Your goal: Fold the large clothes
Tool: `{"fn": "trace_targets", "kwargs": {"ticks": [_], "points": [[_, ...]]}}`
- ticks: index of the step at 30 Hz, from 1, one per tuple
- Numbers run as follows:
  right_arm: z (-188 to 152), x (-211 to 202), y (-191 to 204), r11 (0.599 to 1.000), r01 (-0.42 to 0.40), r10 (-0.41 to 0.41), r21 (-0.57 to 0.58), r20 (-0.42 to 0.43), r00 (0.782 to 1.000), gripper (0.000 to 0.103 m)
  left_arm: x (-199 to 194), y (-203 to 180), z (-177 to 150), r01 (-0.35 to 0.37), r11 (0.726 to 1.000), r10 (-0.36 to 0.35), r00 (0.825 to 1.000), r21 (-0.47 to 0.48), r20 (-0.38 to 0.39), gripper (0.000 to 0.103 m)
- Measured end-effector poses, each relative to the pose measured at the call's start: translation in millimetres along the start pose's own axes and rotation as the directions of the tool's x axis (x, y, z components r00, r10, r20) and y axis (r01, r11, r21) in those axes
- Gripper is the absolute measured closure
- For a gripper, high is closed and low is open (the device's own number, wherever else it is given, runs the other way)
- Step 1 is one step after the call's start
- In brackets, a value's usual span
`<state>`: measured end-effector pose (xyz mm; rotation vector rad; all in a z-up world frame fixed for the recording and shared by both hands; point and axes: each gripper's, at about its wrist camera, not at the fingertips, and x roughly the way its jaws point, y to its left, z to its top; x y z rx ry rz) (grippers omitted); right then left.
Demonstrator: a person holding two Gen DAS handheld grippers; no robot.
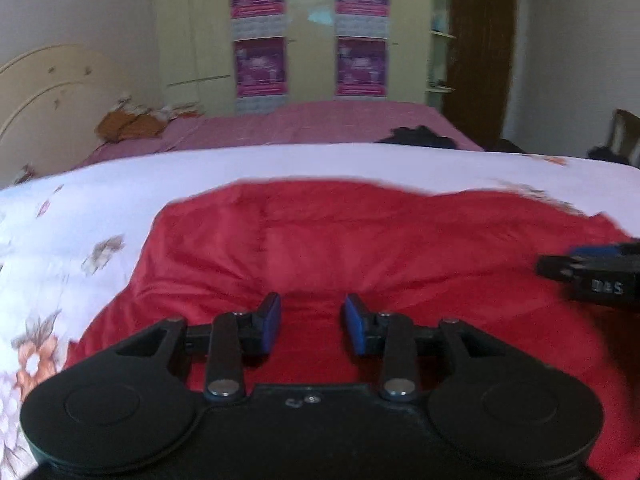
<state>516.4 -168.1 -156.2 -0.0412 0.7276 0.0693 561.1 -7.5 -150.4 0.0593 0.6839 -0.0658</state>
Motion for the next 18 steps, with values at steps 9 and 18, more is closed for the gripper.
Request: {"fn": "trace_targets", "kwargs": {"ticks": [9, 18], "points": [[-3.0, 31.4, -62.9, 0.991, 0.081, -0.079, 0.105, -0.029, 0.996, 0.103, 3.1, 11.9, -5.6, 0.025, 0.999, -0.025, 1.0, -0.049, -0.004, 0.074], [1.7, -32.0, -59.7, 0.988, -0.007, 0.007, 0.157, 0.005, 1.0, 0.103, -53.5, 28.7, -1.5, -0.013, 0.999, 0.015, 0.999, -0.05, 0.049, 0.058]]}}
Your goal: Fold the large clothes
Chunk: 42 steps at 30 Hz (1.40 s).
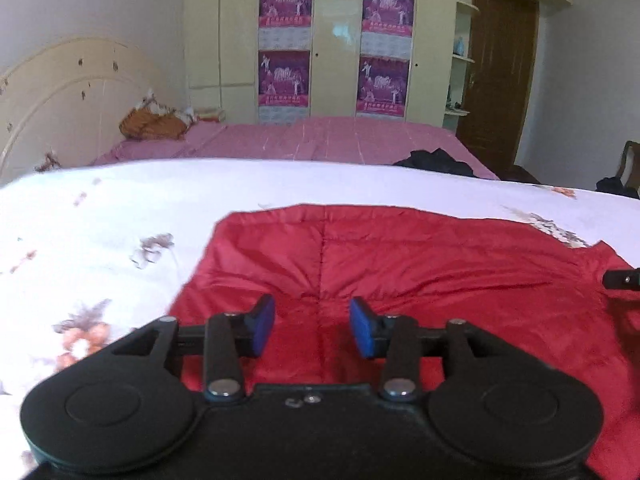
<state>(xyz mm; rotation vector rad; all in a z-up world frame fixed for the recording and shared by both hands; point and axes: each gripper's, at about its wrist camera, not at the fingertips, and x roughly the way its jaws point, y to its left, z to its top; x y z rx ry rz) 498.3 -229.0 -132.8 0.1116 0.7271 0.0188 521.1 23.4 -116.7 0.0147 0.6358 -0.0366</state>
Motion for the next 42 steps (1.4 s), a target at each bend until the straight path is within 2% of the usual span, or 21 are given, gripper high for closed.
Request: {"fn": "trace_targets", "kwargs": {"ticks": [2, 3, 7, 9, 13, 17, 19, 22, 23, 25, 27, 31, 34, 37, 40, 42], "points": [[-9.3, -18.6, 11.1, 1.0, -0.028, 0.028, -0.011, 0.005, 1.0, 0.103, -16.5, -0.1, -4.6, 0.008, 1.0, -0.008, 1.0, 0.003, 0.0, 0.046], [-15.3, -24.5, 16.6, 0.999, -0.044, 0.044, -0.015, 0.001, 0.999, 0.103, -22.7, -1.2, -8.0, 0.013, 1.0, -0.013, 1.0, 0.005, -0.006, 0.043], [-41.0, -46.2, 37.2, 0.995, -0.092, 0.091, -0.034, -0.028, 0.995, 0.103, -41.1, -13.6, -27.7, 0.03, 0.999, -0.03, 0.999, 0.016, -0.02, 0.042], [-50.5, -55.4, 43.7, 0.995, -0.092, 0.091, -0.042, -0.021, 0.996, 0.103, -45.6, -19.5, -39.5, 0.015, 0.999, -0.014, 1.0, 0.046, -0.013, 0.04], [-62.6, -64.6, 49.7, 0.993, -0.091, 0.089, -0.069, -0.029, 0.996, 0.103, -42.7, -24.9, -54.0, -0.017, 0.996, 0.019, 1.0, 0.089, -0.017, 0.038], [-69.4, -68.5, 52.5, 0.992, -0.089, 0.087, -0.093, -0.022, 0.996, 0.103, -35.6, -24.6, -57.2, -0.02, 0.997, 0.024, 0.999, 0.07, -0.045, 0.038], [-76.3, -57.3, 48.1, 0.992, -0.068, 0.064, -0.107, -0.043, 0.997, 0.103, -32.2, -24.9, -58.8, -0.022, 0.997, 0.026, 0.998, 0.069, -0.056, 0.038], [-83.9, -44.7, 31.7, 0.988, 0.009, -0.014, -0.152, -0.032, 0.999, 0.103, -28.0, -22.7, -61.6, -0.022, 0.997, 0.027, 0.998, 0.068, -0.064, 0.037], [-83.5, -43.1, 23.8, 0.99, 0.012, -0.017, -0.142, -0.033, 0.999, 0.103, -27.2, -22.1, -62.4, -0.023, 0.997, 0.027, 0.998, 0.071, -0.065, 0.037], [-81.5, -40.8, 3.2, 0.997, -0.044, 0.041, -0.063, -0.05, 0.998, 0.103, -25.9, -20.8, -63.1, -0.019, 0.997, 0.024, 0.998, 0.076, -0.065, 0.037], [-81.4, -40.5, -2.1, 0.997, -0.063, 0.061, -0.049, -0.058, 0.996, 0.103, -25.9, -19.4, -62.9, -0.017, 0.997, 0.022, 0.998, 0.077, -0.067, 0.037], [-78.4, -52.2, 5.6, 0.998, -0.038, 0.035, -0.049, -0.063, 0.997, 0.103, -25.7, -17.4, -57.8, -0.013, 0.997, 0.019, 0.996, 0.072, -0.091, 0.037], [-80.3, -56.6, 9.2, 0.994, -0.032, 0.026, -0.102, -0.056, 0.998, 0.103, -25.5, -17.0, -55.2, -0.008, 0.997, 0.015, 0.995, 0.076, -0.102, 0.037], [-76.7, -68.5, 3.6, 1.0, 0.001, -0.002, -0.026, -0.032, 0.999, 0.103, -25.6, -16.2, -55.2, -0.004, 0.997, 0.012, 0.995, 0.078, -0.101, 0.037], [-83.3, -67.8, 4.1, 0.997, -0.001, -0.003, -0.083, -0.05, 0.999, 0.103, -25.8, -16.4, -54.6, -0.003, 0.997, 0.012, 0.995, 0.081, -0.103, 0.036], [-80.4, -73.4, 4.9, 0.997, 0.025, -0.028, -0.07, -0.045, 0.999, 0.103, -25.2, -15.3, -53.8, -0.001, 0.997, 0.009, 0.995, 0.08, -0.103, 0.036]]}}
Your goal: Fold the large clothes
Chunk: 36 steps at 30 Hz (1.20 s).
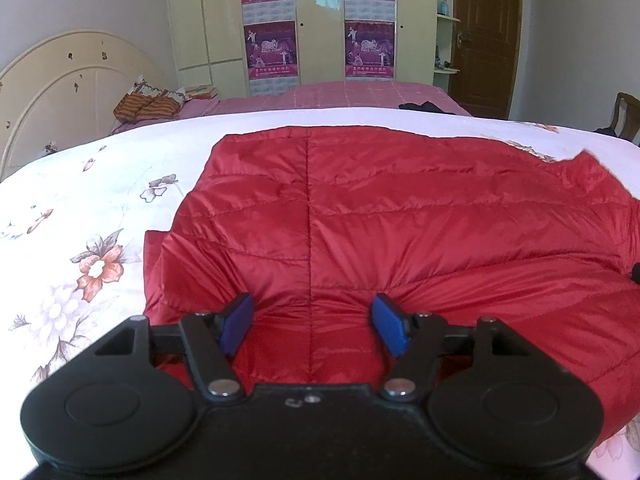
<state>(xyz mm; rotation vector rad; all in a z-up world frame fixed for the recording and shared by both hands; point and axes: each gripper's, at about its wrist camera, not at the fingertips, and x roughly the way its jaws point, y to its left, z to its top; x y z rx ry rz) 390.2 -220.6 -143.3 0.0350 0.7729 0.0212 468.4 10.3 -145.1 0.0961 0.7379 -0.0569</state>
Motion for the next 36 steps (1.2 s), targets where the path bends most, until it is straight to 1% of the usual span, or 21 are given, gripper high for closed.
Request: {"fn": "trace_targets", "kwargs": {"ticks": [1, 3, 6, 7, 8, 9, 10, 11, 13, 15, 19, 21, 22, 25, 28, 30, 32, 34, 36], "points": [[-0.7, -2.1, -1.3, 1.0, 0.022, -0.023, 0.014, 0.002, 1.0, 0.103, 0.2, 0.2, -0.1, 0.001, 1.0, -0.001, 1.0, 0.002, 0.001, 0.036], [-5.7, -4.4, -3.1, 0.999, 0.036, -0.036, 0.02, -0.004, 0.999, 0.103, 0.2, 1.2, 0.1, 0.006, 1.0, -0.006, 1.0, 0.004, 0.001, 0.035], [-8.4, -8.9, -2.2, 0.998, 0.062, -0.062, -0.013, -0.01, 0.998, 0.103, -0.9, 1.8, 1.1, 0.012, 1.0, -0.012, 1.0, 0.01, 0.001, 0.035], [-7.5, -10.1, -2.1, 0.998, 0.068, -0.068, -0.01, -0.016, 0.998, 0.094, -1.5, 2.5, 1.9, 0.015, 1.0, -0.015, 1.0, 0.01, -0.001, 0.035], [-6.3, -11.9, -3.2, 0.998, 0.067, -0.067, 0.009, -0.018, 0.998, 0.045, -2.5, 3.5, 2.9, 0.019, 1.0, -0.019, 1.0, 0.008, -0.003, 0.034], [-5.4, -14.4, -4.3, 0.998, 0.058, -0.058, 0.029, -0.015, 0.998, 0.006, -3.6, 4.6, 4.2, 0.023, 1.0, -0.023, 1.0, 0.008, -0.005, 0.034], [-6.5, -17.6, -4.6, 0.998, 0.056, -0.056, 0.042, 0.008, 0.998, 0.002, -5.1, 5.7, 5.6, 0.025, 1.0, -0.025, 1.0, 0.008, -0.007, 0.031], [-6.2, -19.3, -4.2, 0.998, 0.054, -0.054, 0.043, 0.014, 0.998, 0.0, -7.6, 7.2, 7.1, 0.03, 1.0, -0.03, 1.0, 0.004, -0.009, 0.027], [-6.4, -28.7, -8.4, 0.997, 0.031, -0.036, 0.075, 0.058, 0.998, 0.0, -16.3, 10.8, 9.1, 0.046, 0.999, -0.046, 0.999, -0.015, -0.009, 0.022], [-6.2, -33.4, -15.4, 0.992, 0.029, -0.037, 0.126, 0.065, 0.997, 0.0, -29.5, 16.7, 9.2, 0.059, 0.997, -0.059, 0.998, -0.05, 0.001, 0.019], [-12.6, -30.8, -29.4, 0.982, 0.024, -0.023, 0.189, -0.009, 1.0, 0.0, -56.6, 31.4, 3.3, 0.103, 0.989, -0.105, 0.994, -0.105, -0.013, 0.015], [-19.4, -31.5, -34.9, 0.978, 0.019, -0.015, 0.208, -0.025, 1.0, 0.0, -70.1, 41.4, -4.9, 0.125, 0.981, -0.13, 0.991, -0.146, -0.028, 0.013], [-23.6, -30.9, -38.0, 0.975, 0.015, -0.008, 0.223, -0.034, 0.999, 0.0, -75.9, 46.9, -9.6, 0.127, 0.977, -0.135, 0.99, -0.17, -0.037, 0.012], [-34.3, -25.8, -45.4, 0.963, -0.01, 0.03, 0.271, -0.069, 0.997, 0.0, -91.7, 61.8, -26.8, 0.126, 0.961, -0.148, 0.986, -0.247, -0.073, 0.012], [-40.7, -20.6, -51.5, 0.952, -0.018, 0.049, 0.304, -0.093, 0.995, 0.0, -101.3, 73.6, -46.5, 0.121, 0.94, -0.157, 0.984, -0.318, -0.089, 0.012], [-44.6, -14.3, -53.7, 0.939, -0.032, 0.071, 0.343, -0.102, 0.992, 0.0, -96.0, 82.0, -55.7, 0.139, 0.909, -0.193, 0.976, -0.393, -0.103, 0.012], [-45.5, -8.2, -52.9, 0.919, -0.06, 0.109, 0.389, -0.105, 0.988, 0.0, -83.0, 90.1, -59.8, 0.163, 0.861, -0.243, 0.964, -0.481, -0.108, 0.014], [-45.1, -4.9, -53.3, 0.894, -0.092, 0.148, 0.439, -0.095, 0.984, 0.0, -69.3, 98.6, -60.8, 0.19, 0.802, -0.279, 0.957, -0.566, -0.074, 0.015], [-44.9, 3.1, -51.8, 0.872, -0.116, 0.174, 0.475, -0.079, 0.982, 0.001, -56.3, 105.0, -59.6, 0.209, 0.759, -0.293, 0.955, -0.616, -0.037, 0.019]]}}
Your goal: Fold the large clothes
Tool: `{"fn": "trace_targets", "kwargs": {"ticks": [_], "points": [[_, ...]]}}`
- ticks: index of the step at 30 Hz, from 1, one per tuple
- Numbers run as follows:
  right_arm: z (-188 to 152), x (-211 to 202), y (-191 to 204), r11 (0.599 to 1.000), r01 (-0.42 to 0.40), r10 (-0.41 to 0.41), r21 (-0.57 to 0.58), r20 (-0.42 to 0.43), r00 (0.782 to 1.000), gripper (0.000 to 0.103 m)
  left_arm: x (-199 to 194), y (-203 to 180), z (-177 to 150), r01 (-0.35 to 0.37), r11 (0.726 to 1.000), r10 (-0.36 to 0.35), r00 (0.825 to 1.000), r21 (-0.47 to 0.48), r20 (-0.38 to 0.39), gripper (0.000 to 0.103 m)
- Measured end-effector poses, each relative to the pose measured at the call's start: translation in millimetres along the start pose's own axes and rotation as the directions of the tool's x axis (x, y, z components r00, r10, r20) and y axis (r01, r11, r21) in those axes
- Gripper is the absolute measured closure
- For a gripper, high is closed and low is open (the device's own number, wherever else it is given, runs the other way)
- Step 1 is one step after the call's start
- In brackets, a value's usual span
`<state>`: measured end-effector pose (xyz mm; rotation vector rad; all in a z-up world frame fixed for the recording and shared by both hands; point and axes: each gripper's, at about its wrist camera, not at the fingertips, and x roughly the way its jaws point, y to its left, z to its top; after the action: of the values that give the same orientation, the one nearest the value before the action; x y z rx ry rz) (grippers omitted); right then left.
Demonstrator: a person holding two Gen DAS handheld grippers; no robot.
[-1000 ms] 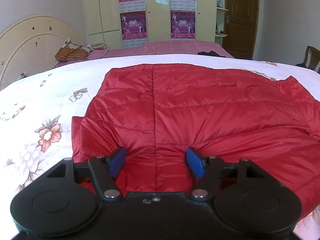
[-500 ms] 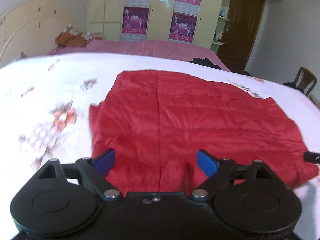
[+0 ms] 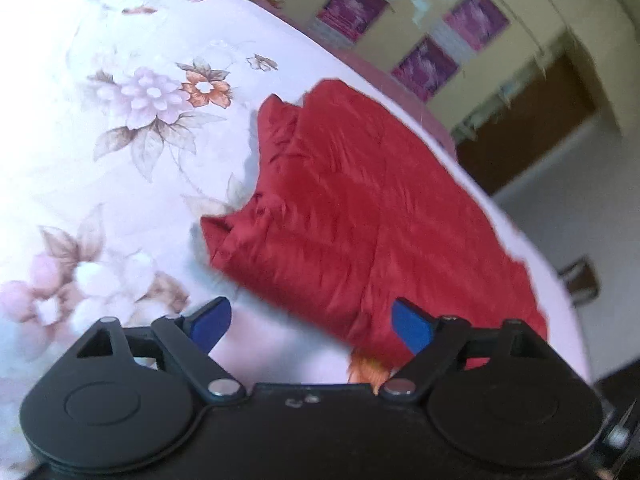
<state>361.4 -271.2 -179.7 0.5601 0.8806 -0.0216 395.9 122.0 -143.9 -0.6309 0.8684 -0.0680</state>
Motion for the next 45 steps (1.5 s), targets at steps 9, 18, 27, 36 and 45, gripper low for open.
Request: {"fn": "trace_targets", "kwargs": {"ticks": [9, 18, 27, 36, 45], "points": [[6.0, 7.0, -4.2, 0.99, -0.027, 0.02, 0.137, 0.057, 0.998, 0.065, 33.9, 18.7, 17.8, 0.088, 0.992, -0.086, 0.996, -0.088, 0.017, 0.067], [6.1, -17.1, 12.7, 0.998, -0.007, 0.001, 0.063, 0.09, 0.996, 0.085, 18.6, 5.6, 18.3, 0.056, 0.998, -0.057, 0.998, 0.023, 0.014, 0.083], [-21.0, -58.1, 16.3, 1.0, -0.017, 0.018, -0.011, 0.047, 0.999, 0.086, -32.1, 4.1, 5.0, 0.047, 0.994, -0.046, 0.999, 0.102, -0.011, 0.084], [-70.6, -99.0, 0.9, 0.998, -0.063, 0.063, -0.032, -0.012, 0.998, 0.086, -87.7, 23.2, -45.6, 0.011, 0.991, -0.006, 0.999, 0.136, -0.036, 0.084], [-112.5, -136.5, -14.2, 0.991, -0.125, 0.123, -0.042, -0.045, 0.991, 0.085, -133.1, 41.8, -95.1, -0.049, 0.992, 0.051, 0.999, 0.112, -0.012, 0.084]]}}
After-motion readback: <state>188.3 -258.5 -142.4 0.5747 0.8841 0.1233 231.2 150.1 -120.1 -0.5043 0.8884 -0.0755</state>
